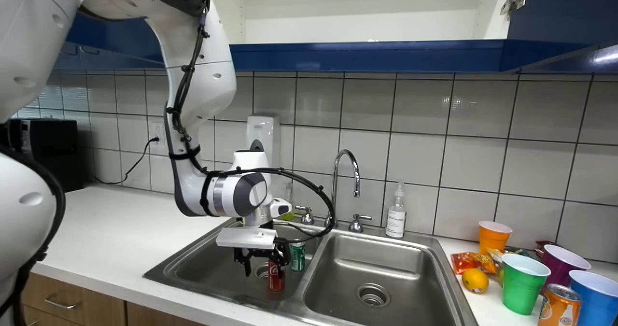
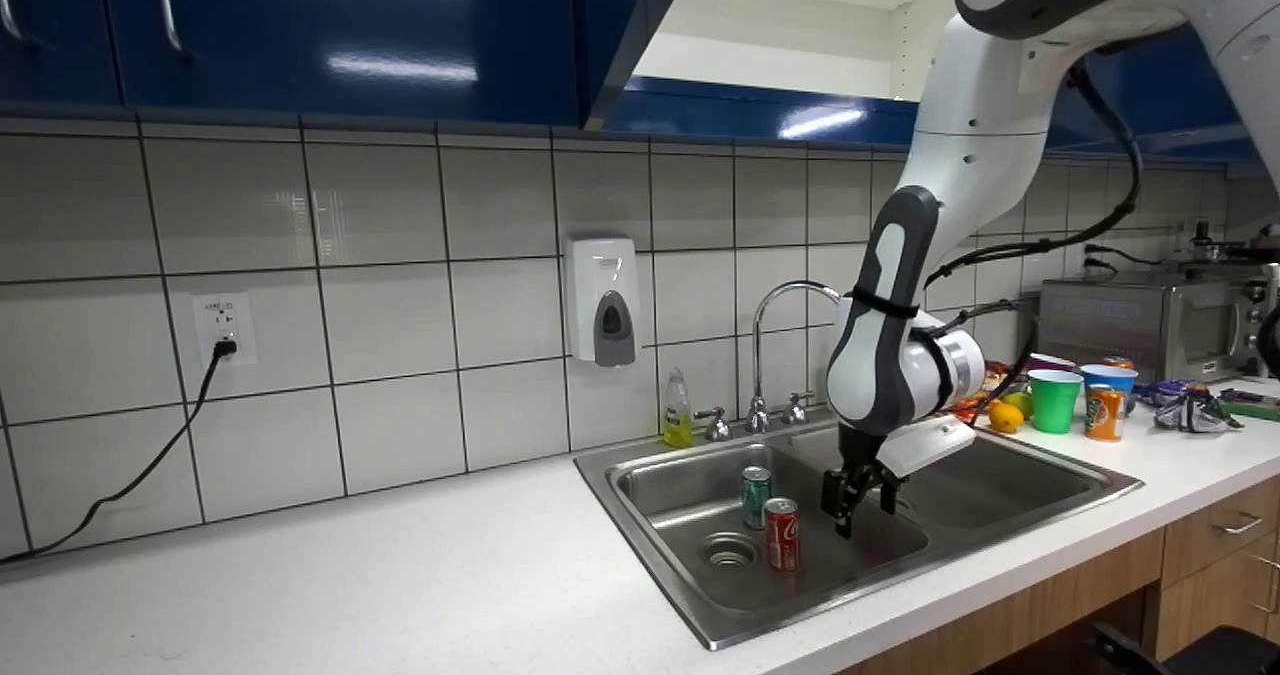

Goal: Move the Cola can to the open cabinet

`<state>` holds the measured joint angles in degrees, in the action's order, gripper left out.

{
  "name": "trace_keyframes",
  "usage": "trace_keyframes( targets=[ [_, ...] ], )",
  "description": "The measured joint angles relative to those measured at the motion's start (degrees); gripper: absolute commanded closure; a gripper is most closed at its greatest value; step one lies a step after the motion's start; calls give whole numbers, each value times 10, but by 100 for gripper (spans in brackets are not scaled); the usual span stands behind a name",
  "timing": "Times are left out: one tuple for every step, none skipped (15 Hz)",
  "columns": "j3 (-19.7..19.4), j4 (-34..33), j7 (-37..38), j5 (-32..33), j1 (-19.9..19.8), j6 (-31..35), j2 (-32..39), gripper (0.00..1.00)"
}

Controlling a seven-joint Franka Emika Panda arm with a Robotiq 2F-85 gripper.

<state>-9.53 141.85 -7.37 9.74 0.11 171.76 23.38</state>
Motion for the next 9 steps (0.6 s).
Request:
trace_keyframes(
  targets=[
    [-4,-5,4,0,7,9,9,0],
    [-9,-11,7,0,15,17,19,0],
    [-12,-17,9,0,21,25,28,0],
    [-15,-22,13,0,26,32,36,0],
    [-18,-27,17,0,32,39,44,0],
    [-21,-32,22,0,37,45,52,0],
    [-27,-37,27,0,44,51,60,0],
    [-32,-42,30,-1,50,57,67,0],
    [-38,-48,35,-2,57,63,75,0]
  ],
)
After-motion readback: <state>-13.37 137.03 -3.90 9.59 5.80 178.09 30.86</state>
